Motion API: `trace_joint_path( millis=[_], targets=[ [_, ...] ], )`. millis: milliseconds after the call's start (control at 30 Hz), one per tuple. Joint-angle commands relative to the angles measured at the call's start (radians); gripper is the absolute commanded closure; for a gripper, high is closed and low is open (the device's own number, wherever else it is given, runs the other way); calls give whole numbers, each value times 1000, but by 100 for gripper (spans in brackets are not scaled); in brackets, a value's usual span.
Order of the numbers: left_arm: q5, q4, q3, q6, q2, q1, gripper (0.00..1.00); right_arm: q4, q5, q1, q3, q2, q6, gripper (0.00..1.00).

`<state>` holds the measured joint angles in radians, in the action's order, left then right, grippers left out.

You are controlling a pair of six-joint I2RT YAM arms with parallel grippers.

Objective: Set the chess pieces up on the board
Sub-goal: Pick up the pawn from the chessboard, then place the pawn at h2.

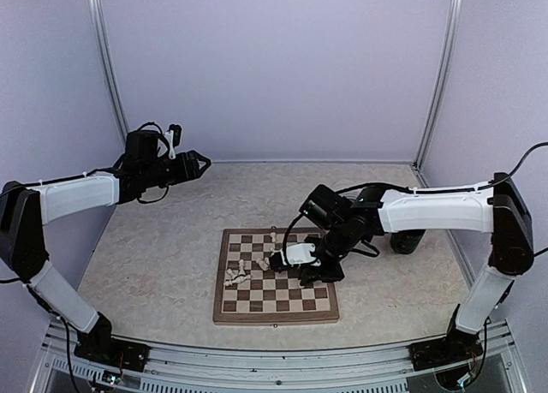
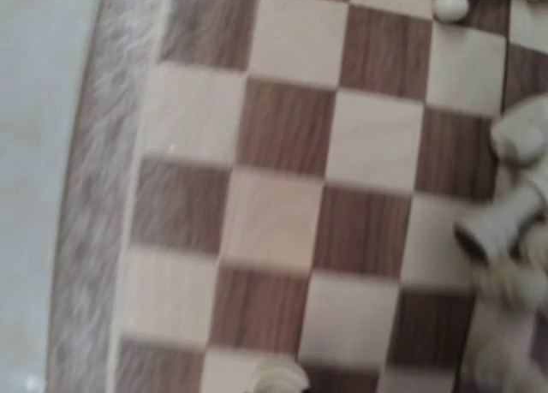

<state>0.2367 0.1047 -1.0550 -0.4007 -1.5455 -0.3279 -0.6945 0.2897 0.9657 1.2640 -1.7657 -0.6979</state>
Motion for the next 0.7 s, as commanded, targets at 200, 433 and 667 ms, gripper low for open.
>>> trace_joint_path(
  millis=[200,433,667],
  targets=[
    [11,5,-20,8,-10,32,29,52,-74,5,-200,168,-17,99],
    [13,-2,-26,13,-16,32,29,63,-98,-2,-230,174,-15,99],
    [18,-8,-31,16,-18,33,29,87,-120,-6,-244,161,-5,97]
  ],
)
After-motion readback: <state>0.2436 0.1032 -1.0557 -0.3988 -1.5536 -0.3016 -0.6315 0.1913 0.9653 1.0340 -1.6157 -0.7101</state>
